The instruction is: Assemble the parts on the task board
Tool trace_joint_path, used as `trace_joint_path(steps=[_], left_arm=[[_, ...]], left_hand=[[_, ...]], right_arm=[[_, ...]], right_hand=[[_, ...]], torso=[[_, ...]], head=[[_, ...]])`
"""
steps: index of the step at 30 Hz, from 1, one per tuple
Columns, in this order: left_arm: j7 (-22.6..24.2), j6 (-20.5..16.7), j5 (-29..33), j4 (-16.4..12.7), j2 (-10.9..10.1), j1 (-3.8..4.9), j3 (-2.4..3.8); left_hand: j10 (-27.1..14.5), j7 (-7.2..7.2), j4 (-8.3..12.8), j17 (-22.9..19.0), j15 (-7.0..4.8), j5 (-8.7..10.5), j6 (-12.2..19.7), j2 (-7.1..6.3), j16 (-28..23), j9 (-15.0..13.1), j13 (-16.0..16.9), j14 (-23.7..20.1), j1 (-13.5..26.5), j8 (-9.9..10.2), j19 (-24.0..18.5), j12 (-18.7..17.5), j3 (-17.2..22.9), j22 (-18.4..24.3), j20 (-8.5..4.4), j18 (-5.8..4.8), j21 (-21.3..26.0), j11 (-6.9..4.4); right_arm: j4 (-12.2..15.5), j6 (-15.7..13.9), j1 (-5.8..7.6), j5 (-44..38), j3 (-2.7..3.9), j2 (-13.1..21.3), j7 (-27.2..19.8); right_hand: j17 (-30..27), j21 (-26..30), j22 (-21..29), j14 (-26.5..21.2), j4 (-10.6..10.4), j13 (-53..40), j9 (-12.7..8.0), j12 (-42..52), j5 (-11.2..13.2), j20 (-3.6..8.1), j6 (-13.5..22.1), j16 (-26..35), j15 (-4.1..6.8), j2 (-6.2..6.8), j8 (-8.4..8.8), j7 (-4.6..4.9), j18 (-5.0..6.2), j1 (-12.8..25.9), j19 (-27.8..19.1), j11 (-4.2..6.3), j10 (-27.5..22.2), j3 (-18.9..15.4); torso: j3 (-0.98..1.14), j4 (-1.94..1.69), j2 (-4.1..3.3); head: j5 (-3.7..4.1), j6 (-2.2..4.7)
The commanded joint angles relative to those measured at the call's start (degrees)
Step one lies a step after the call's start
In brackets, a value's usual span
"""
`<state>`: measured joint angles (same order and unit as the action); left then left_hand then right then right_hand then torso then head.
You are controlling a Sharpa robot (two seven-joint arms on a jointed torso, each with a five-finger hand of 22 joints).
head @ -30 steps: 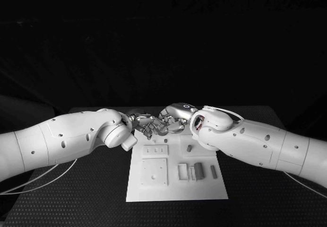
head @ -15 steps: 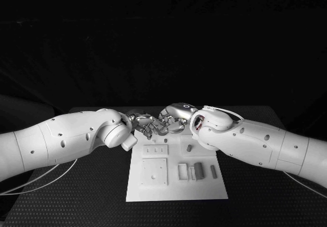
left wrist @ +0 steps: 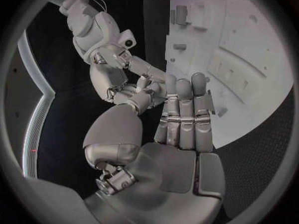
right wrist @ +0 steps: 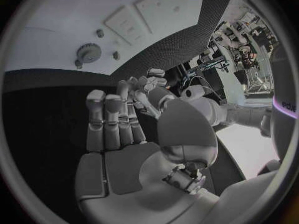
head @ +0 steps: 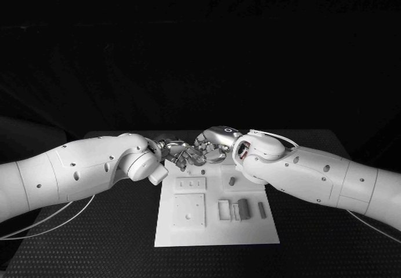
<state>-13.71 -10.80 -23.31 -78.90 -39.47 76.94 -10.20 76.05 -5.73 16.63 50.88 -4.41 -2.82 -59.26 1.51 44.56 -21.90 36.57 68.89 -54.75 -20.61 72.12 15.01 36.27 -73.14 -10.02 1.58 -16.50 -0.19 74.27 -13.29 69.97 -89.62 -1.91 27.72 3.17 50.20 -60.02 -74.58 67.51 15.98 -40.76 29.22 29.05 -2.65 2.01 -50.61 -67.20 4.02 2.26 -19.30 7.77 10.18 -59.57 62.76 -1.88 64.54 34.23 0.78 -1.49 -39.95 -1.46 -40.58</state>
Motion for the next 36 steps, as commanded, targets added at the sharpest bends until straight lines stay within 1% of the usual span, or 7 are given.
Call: trace_joint_path(steps=[1, 10, 18, 23, 29, 32, 36], left_arm=[[2.16, 0.82, 1.35, -0.48, 0.26, 0.28, 0.32], [2.26, 0.99, 1.58, -0.45, 0.16, 0.28, 0.34], [1.97, 0.72, 0.93, -0.38, 0.09, 0.27, 0.35], [1.76, 0.55, 0.19, -0.26, -0.09, 0.27, 0.35], [1.77, 1.4, -0.46, -0.24, -0.17, 0.27, 0.35], [1.8, 1.61, -0.55, -0.25, -0.22, 0.27, 0.35], [1.77, 1.82, -0.87, -0.19, -0.39, 0.27, 0.35]], left_hand=[[0.1, -0.07, 0.03, -0.08, -0.21, 0.03, -0.23, -0.36, 0.24, -4.27, 0.12, -0.55, -0.23, -0.17, 0.57, -0.36, 0.3, -0.12, -0.15, 0.99, 0.36, 0.41], [0.12, -0.09, 0.03, -0.07, -0.2, 0.03, -0.2, -0.19, 0.31, -4.33, 0.17, -0.57, -0.32, -0.21, 0.59, -0.36, 0.36, -0.19, -0.14, 0.99, 0.36, 0.42], [0.39, 0.09, 0.03, 0.01, -0.25, 0.04, -0.59, 0.35, 0.63, -4.72, 0.4, -0.44, -0.35, -0.64, 0.75, -0.22, 0.33, -0.43, -0.15, 1.02, 0.31, 0.31], [0.87, 0.36, 0.08, 0.22, -0.5, 0.04, -0.94, 0.74, 1.26, -5.32, 0.81, -0.08, -0.65, -1.17, 1.2, 0.13, 0.29, -0.84, -0.32, 1.11, 0.06, 0.05], [1.18, 0.57, 0.11, 0.47, -0.74, 0.04, -1.09, 0.83, 1.95, -6.03, 1.31, 0.11, -0.94, -1.64, 1.56, 0.56, 0.18, -1.4, -0.52, 1.15, -0.22, -0.18], [1.28, 0.64, 0.11, 0.57, -0.84, 0.04, -1.13, 0.83, 2.27, -6.37, 1.56, 0.16, -1.02, -1.83, 1.7, 0.77, 0.11, -1.68, -0.6, 1.15, -0.35, -0.26], [1.36, 0.7, 0.08, 0.68, -0.95, 0.04, -1.13, 0.88, 2.64, -6.74, 1.86, 0.21, -0.98, -2.01, 1.84, 1.02, 0.02, -2.01, -0.7, 1.13, -0.5, -0.35]], right_arm=[[0.04, 1.29, -0.35, -0.22, -0.18, -0.26, -0.93], [-0.16, 1.51, -0.5, -0.2, -0.18, -0.27, -0.96], [-0.27, 0.42, -0.52, -0.2, -0.18, -0.01, -1.09], [-0.26, -0.87, -0.53, 0.28, -0.18, 0.18, -1.06], [-0.26, -1.79, -0.6, 0.41, -0.18, 0.46, -1.04], [-0.19, -2.03, -0.68, 0.41, -0.18, 0.73, -1.09], [-0.02, -2.21, -0.83, 0.42, -0.18, 1.19, -1.14]], right_hand=[[-0.06, 0.19, 0.06, -0.05, -0.29, 0.01, 0.02, -0.2, -0.12, 0.47, -0.1, 0.03, 0.31, -0.11, -0.03, 0.44, 4.82, 0.25, -0.05, -0.04, 0.25, 0.17], [-0.07, 0.23, 0.06, -0.06, -0.23, 0.0, 0.02, -0.23, -0.12, 0.47, -0.13, 0.06, 0.32, -0.12, -0.03, 0.43, 4.82, 0.23, -0.07, -0.03, 0.27, 0.19], [-0.13, 0.32, 0.06, -0.13, -0.03, 0.0, -0.02, -0.38, -0.12, 0.45, 0.05, 0.15, 0.3, 0.31, 0.13, 0.48, 4.82, 0.3, -0.12, -0.07, 0.21, 0.1], [-0.19, 0.57, 0.12, -0.25, 0.16, 0.05, -0.37, -0.96, -0.11, 0.41, 1.45, 0.26, -0.08, 1.68, 1.04, 0.95, 4.82, 0.26, -0.21, -0.49, -0.54, -0.02], [-0.19, 0.89, 0.19, -0.6, 0.27, -0.03, -1.7, -1.66, -0.12, 0.33, 6.5, 0.33, -1.33, 4.02, 3.98, 2.39, 4.82, -0.36, -0.27, -1.79, -1.83, -0.08], [-0.16, 0.98, 0.19, -0.71, 0.18, -0.21, -2.1, -1.7, -0.11, 0.25, 8.21, 0.27, -1.8, 4.59, 4.91, 2.94, 4.82, -0.71, -0.28, -2.28, -2.15, -0.07], [-0.14, 1.02, 0.17, -0.79, 0.1, -0.36, -2.18, -1.7, -0.12, 0.18, 8.66, 0.23, -1.98, 4.95, 5.12, 3.12, 4.82, -0.86, -0.28, -2.46, -2.35, -0.1]], torso=[[0.01, 0.03, -0.01], [0.02, 0.02, -0.01], [0.01, 0.03, 0.0], [0.01, 0.03, 0.0], [0.05, 0.05, 0.0], [0.05, 0.06, -0.01], [0.05, 0.04, -0.01]], head=[[0.0, 0.0], [0.0, -0.03], [0.03, -0.04], [0.04, -0.06], [0.07, -0.07], [0.08, -0.08], [0.09, -0.09]])
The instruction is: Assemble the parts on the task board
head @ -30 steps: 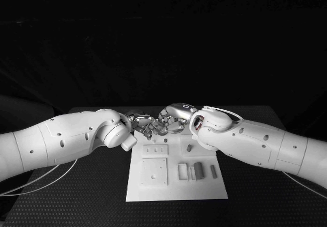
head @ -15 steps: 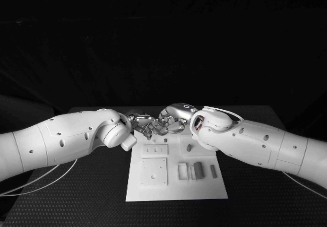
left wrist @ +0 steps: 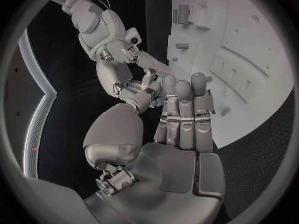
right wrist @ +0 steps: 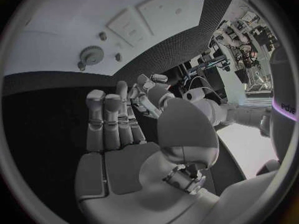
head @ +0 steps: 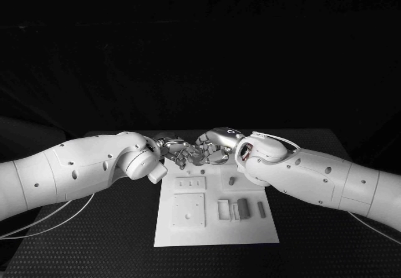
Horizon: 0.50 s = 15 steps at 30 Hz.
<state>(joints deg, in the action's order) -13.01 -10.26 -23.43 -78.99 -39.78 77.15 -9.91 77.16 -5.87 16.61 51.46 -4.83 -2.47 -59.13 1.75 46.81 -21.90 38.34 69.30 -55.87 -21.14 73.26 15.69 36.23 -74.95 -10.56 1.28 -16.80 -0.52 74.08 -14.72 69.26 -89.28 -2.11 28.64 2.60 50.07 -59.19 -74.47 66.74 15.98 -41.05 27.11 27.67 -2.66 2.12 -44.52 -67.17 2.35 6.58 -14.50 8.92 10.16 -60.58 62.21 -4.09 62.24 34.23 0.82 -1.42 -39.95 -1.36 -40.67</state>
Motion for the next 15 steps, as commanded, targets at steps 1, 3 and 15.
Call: trace_joint_path(steps=[1, 3, 15], left_arm=[[1.08, 1.4, -0.84, -0.06, -0.14, 0.06, 0.06], [1.05, 1.78, -0.87, 0.07, -0.23, 0.06, 0.06], [-3.6, 6.43, -4.19, 1.09, -1.27, 0.06, 0.05]], left_hand=[[0.26, 0.85, 0.09, 0.12, -0.55, -0.31, -1.27, 0.69, 0.46, -6.81, 0.13, -0.18, 0.15, -1.51, 0.72, 0.39, 0.05, -0.25, -0.17, 1.43, -0.22, -0.03], [0.26, 0.86, 0.09, 0.15, -0.57, -0.31, -1.24, 0.74, 0.57, -6.92, 0.22, -0.19, 0.2, -1.55, 0.74, 0.47, 0.01, -0.35, -0.19, 1.42, -0.25, -0.04], [0.19, 0.92, 0.11, 0.33, -0.74, -0.31, -1.11, 1.05, 1.31, -7.61, 0.8, -0.24, 0.52, -1.78, 0.88, 0.98, -0.28, -0.94, -0.37, 1.38, -0.49, -0.15]], right_arm=[[0.18, -0.83, -0.15, 0.08, 0.01, 0.38, -0.55], [0.18, -0.96, -0.19, 0.08, 0.01, 0.63, -0.51], [-0.6, -3.82, -0.3, 1.15, 0.27, 4.41, -1.1]], right_hand=[[-0.01, 0.2, 0.05, -0.03, 0.1, -0.08, -0.07, -0.32, -0.11, 0.07, 2.59, 0.19, -0.32, 0.67, 0.33, 1.98, 4.84, 0.12, 0.26, -0.26, -0.07, -0.1], [-0.01, 0.21, 0.05, -0.05, 0.1, -0.1, -0.07, -0.32, -0.11, 0.06, 2.61, 0.19, -0.33, 0.69, 0.34, 2.0, 4.84, 0.08, 0.26, -0.27, -0.1, -0.09], [0.0, 0.23, 0.02, -0.09, 0.0, -0.26, 0.04, -0.28, -0.11, 0.02, 2.29, 0.13, -0.35, 0.66, 0.1, 1.99, 4.84, -0.22, 0.31, -0.28, -0.23, 0.03]], torso=[[0.03, -0.01, -0.01], [0.05, 0.0, -0.01], [0.1, 0.08, 0.03]], head=[[0.0, -0.03], [0.0, -0.04], [-0.23, -0.03]])
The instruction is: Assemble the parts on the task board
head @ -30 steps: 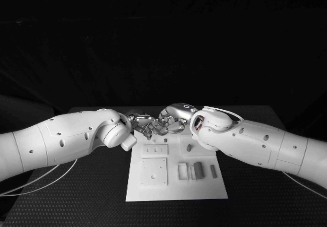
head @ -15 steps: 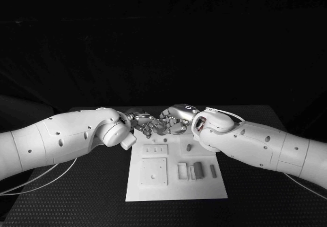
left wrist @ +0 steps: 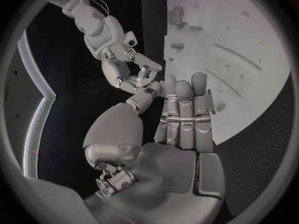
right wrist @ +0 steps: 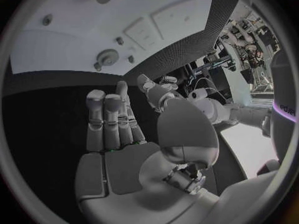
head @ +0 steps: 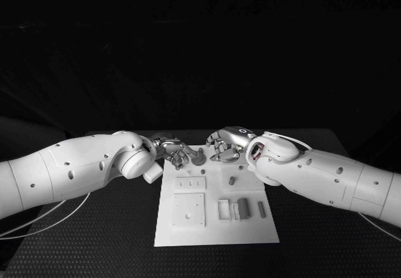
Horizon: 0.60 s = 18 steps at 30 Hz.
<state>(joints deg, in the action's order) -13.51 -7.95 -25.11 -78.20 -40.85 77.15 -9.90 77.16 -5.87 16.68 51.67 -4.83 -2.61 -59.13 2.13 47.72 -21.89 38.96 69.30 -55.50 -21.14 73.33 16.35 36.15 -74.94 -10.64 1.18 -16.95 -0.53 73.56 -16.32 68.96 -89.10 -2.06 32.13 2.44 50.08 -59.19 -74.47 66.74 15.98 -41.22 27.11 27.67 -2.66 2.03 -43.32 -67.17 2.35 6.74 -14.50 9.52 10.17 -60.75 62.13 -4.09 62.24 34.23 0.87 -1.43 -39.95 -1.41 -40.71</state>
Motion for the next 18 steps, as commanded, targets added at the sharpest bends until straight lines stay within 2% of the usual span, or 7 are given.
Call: trace_joint_path(steps=[1, 5, 6, 9, 13, 15, 18], left_arm=[[-4.22, 5.07, -3.11, 0.45, -0.3, 0.07, 0.04], [-6.77, 5.63, -5.25, 0.61, -0.72, 0.07, 0.02], [-7.38, 5.64, -5.72, 0.68, -0.78, 0.07, 0.01], [-8.39, 5.6, -7.19, 0.96, -0.79, 0.08, -0.06], [-9.72, 5.9, -8.54, 2.01, -0.09, 0.05, -0.32], [-10.27, 6.07, -9.93, 2.01, -0.02, 0.04, -1.9], [-11.26, 5.7, -10.57, 2.9, 0.72, 0.03, -2.82]], left_hand=[[0.24, 0.95, 0.06, 0.18, -0.81, -0.18, -1.12, 0.72, 0.61, -7.77, 0.33, -0.2, 0.19, -1.84, 0.9, 0.48, -0.24, -1.08, -0.36, 1.48, -0.45, -0.19], [0.47, 1.22, 0.06, 0.4, -1.12, -0.39, -1.44, 0.95, 1.62, -8.48, 1.01, 0.01, 0.27, -2.22, 1.29, 1.38, -0.21, -1.38, -0.63, 1.52, -0.99, -0.49], [0.81, 1.47, -0.01, 0.5, -1.39, -2.94, -1.93, 0.56, 2.26, -8.8, 1.36, 0.35, 0.45, -2.44, 1.7, 1.98, 0.19, -1.45, -0.8, 1.51, -1.41, -0.74], [0.86, 1.79, 0.05, 0.48, -1.84, -7.11, -2.53, -0.13, 3.63, -9.63, 2.16, 0.53, 1.58, -2.61, 2.23, 3.29, 1.02, -1.49, -1.26, 1.41, -2.5, -1.08], [1.03, 2.26, 0.07, 0.28, -2.46, -11.17, -3.38, -0.98, 5.53, -10.98, 3.13, 0.81, 2.63, -2.81, 2.68, 5.1, 1.78, -1.51, -1.93, 1.29, -4.33, -1.57], [1.01, 2.42, 0.11, 0.05, -2.67, -13.27, -3.69, -1.36, 6.32, -11.61, 3.45, 0.82, 3.01, -2.77, 2.7, 5.79, 2.09, -1.51, -2.2, 1.21, -5.22, -1.73], [1.26, 2.7, 0.06, -0.28, -2.97, -15.53, -4.3, -1.79, 7.33, -12.38, 3.77, 1.08, 3.58, -2.73, 2.9, 6.66, 2.29, -1.49, -2.53, 1.18, -6.42, -2.01]], right_arm=[[-0.13, -2.74, 0.02, 1.42, 0.44, 1.38, -1.15], [-0.97, -5.77, 0.14, 2.48, 1.29, 2.5, -1.59], [-1.39, -6.24, 0.23, 2.61, 1.44, 2.72, -1.75], [-2.54, -7.19, 0.63, 3.58, 1.67, 3.19, -2.05], [-4.02, -7.95, 1.0, 5.0, 2.22, 3.75, -2.2], [-4.82, -8.88, 1.03, 5.2, 3.01, 4.11, -1.55], [-6.17, -9.22, 1.29, 6.47, 3.7, 4.42, -1.65]], right_hand=[[-0.01, 0.23, 0.02, -0.1, 0.01, -0.11, 0.05, -0.28, -0.11, 0.11, 1.05, 0.13, -0.34, 0.48, 0.07, 1.38, 4.83, -0.12, 0.39, -0.28, -0.23, 0.06], [-0.06, 0.32, 0.02, -0.23, 0.15, -0.22, 0.11, -0.23, -0.11, 0.09, 0.89, 0.21, -0.3, 0.12, -0.06, 1.34, 4.83, -0.61, 0.31, -0.23, -0.24, 0.3], [-0.09, 0.36, 0.02, -0.29, 0.3, -0.24, 0.12, -0.24, -0.11, 0.09, 0.86, 0.25, -0.29, -0.05, -0.1, 1.32, 4.83, -0.88, 0.27, -0.22, -0.27, 0.41], [-0.11, 0.4, 0.0, -0.35, 0.47, -0.27, 0.14, -0.28, -0.11, 0.08, 0.82, 0.29, -0.28, -0.19, -0.14, 1.31, 4.83, -1.19, 0.19, -0.21, -0.34, 0.46], [-0.13, 0.42, -0.01, -0.38, 0.52, -0.28, 0.16, -0.29, -0.11, 0.07, 0.79, 0.3, -0.28, -0.22, -0.16, 1.31, 4.83, -1.29, 0.16, -0.21, -0.37, 0.45], [-0.13, 0.43, -0.02, -0.39, 0.53, -0.28, 0.16, -0.3, -0.11, 0.06, 0.79, 0.31, -0.29, -0.21, -0.17, 1.31, 4.83, -1.3, 0.14, -0.22, -0.38, 0.43], [-0.14, 0.44, -0.02, -0.42, 0.53, -0.29, 0.17, -0.31, -0.11, 0.04, 0.76, 0.33, -0.29, -0.18, -0.19, 1.32, 4.83, -1.31, 0.12, -0.22, -0.4, 0.39]], torso=[[0.05, 0.09, 0.03], [0.11, 0.16, 0.05], [0.09, 0.14, 0.05], [0.11, 0.06, 0.07], [0.18, -0.08, 0.04], [0.12, -0.08, 0.04], [0.03, 0.01, 0.0]], head=[[-0.21, 0.0], [-0.24, -0.07], [-0.2, -0.1], [-0.23, -0.25], [-0.27, -0.49], [-0.22, -0.62], [-0.26, -0.85]])
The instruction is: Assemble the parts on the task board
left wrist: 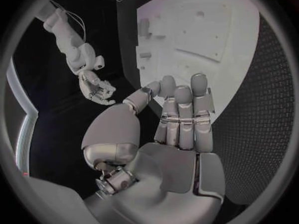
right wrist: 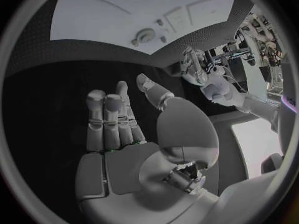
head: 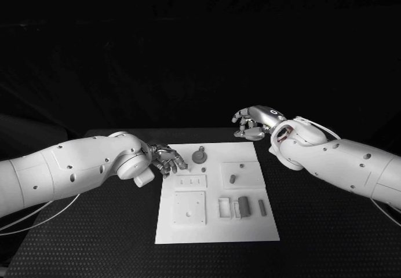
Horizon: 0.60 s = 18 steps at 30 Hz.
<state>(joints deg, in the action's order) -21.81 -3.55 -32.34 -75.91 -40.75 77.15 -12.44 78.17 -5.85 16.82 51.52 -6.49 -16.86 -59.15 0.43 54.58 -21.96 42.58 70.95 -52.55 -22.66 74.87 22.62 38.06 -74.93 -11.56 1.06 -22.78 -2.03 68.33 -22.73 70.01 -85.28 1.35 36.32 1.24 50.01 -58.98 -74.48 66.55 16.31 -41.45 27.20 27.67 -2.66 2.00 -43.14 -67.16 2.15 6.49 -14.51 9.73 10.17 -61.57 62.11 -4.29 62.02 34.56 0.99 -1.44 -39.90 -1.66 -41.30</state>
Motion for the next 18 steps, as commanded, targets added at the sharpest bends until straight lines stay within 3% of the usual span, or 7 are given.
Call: trace_joint_path(steps=[1, 5, 8, 15, 18], left_arm=[[-3.15, 1.04, -3.82, 0.78, 0.85, 0.02, -1.05], [-3.66, 0.48, -4.7, 2.82, 2.53, -1.09, -1.18], [-3.85, -0.13, -5.89, 4.28, 3.83, -2.12, -1.16], [-4.11, -0.17, -6.14, 6.48, 5.75, -3.98, -1.14], [-4.2, -0.16, -6.14, 6.38, 5.97, -4.0, -1.14]], left_hand=[[0.39, 2.78, -0.11, -0.21, -1.43, -2.01, -4.51, -0.17, 0.82, -12.56, 0.26, -0.46, 0.84, -1.21, 1.47, 0.7, 0.41, -1.51, -1.71, 1.3, -0.97, -0.62], [1.16, 3.43, -0.2, -0.4, -2.12, -3.11, -5.92, -0.36, 2.77, -13.78, 0.94, 0.25, 2.21, -1.41, 2.19, 2.37, 0.28, -1.53, -2.31, 1.34, -2.99, -1.25], [1.34, 3.72, -0.23, -0.57, -2.47, -3.56, -6.56, -0.41, 3.9, -14.55, 1.33, 0.41, 2.8, -1.38, 2.37, 3.36, 0.43, -1.52, -2.65, 1.33, -4.21, -1.55], [1.87, 4.32, -0.32, -1.07, -3.14, -3.8, -7.92, -0.35, 5.9, -16.01, 1.94, 0.94, 3.89, -1.37, 2.91, 5.18, 0.53, -1.5, -3.18, 1.24, -6.47, -2.15], [1.92, 4.41, -0.34, -1.2, -3.24, -3.8, -8.11, -0.3, 6.19, -16.26, 2.02, 1.0, 4.08, -1.33, 2.93, 5.45, 0.57, -1.48, -3.28, 1.24, -6.81, -2.23]], right_arm=[[-1.24, -2.94, 0.35, 3.89, 0.33, 0.36, -0.5], [-2.21, -3.02, 0.71, 7.91, 1.1, 0.45, -0.84], [-2.25, -2.86, 0.78, 9.66, 1.44, 0.57, -0.99], [-1.98, -2.43, 0.87, 11.3, 1.57, 0.65, -0.93], [-1.72, -2.37, 0.93, 11.38, 1.59, 0.76, -0.87]], right_hand=[[-0.08, 0.23, -0.02, -0.23, 0.2, -0.06, 0.08, -0.32, -0.11, 0.06, 0.58, 0.33, -0.1, 0.08, -0.2, 1.11, 4.83, -0.49, 0.13, -0.03, -0.19, 0.05], [-0.08, 0.24, -0.03, -0.23, 0.19, -0.06, 0.09, -0.32, -0.11, 0.05, 0.56, 0.33, -0.1, 0.08, -0.21, 1.11, 4.83, -0.5, 0.12, -0.03, -0.19, 0.02], [-0.08, 0.24, -0.03, -0.24, 0.18, -0.07, 0.09, -0.32, -0.11, 0.04, 0.56, 0.33, -0.1, 0.05, -0.21, 1.11, 4.83, -0.5, 0.11, -0.03, -0.19, 0.01], [-0.09, 0.26, -0.04, -0.25, 0.12, -0.08, 0.09, -0.33, -0.11, 0.0, 0.56, 0.33, -0.1, -0.06, -0.23, 1.12, 4.83, -0.46, 0.09, -0.03, -0.19, -0.05], [-0.1, 0.27, -0.05, -0.27, 0.13, -0.09, 0.09, -0.34, -0.11, -0.01, 0.56, 0.34, -0.1, -0.12, -0.23, 1.12, 4.83, -0.48, 0.07, -0.03, -0.2, -0.06]], torso=[[-0.08, 0.07, -0.07], [0.03, 0.26, -0.08], [-0.02, 0.26, -0.11], [-0.08, 0.2, -0.12], [-0.02, 0.19, -0.2]], head=[[-0.03, -0.32], [0.34, -0.63], [0.57, -0.85], [1.43, -1.21], [1.67, -1.32]])
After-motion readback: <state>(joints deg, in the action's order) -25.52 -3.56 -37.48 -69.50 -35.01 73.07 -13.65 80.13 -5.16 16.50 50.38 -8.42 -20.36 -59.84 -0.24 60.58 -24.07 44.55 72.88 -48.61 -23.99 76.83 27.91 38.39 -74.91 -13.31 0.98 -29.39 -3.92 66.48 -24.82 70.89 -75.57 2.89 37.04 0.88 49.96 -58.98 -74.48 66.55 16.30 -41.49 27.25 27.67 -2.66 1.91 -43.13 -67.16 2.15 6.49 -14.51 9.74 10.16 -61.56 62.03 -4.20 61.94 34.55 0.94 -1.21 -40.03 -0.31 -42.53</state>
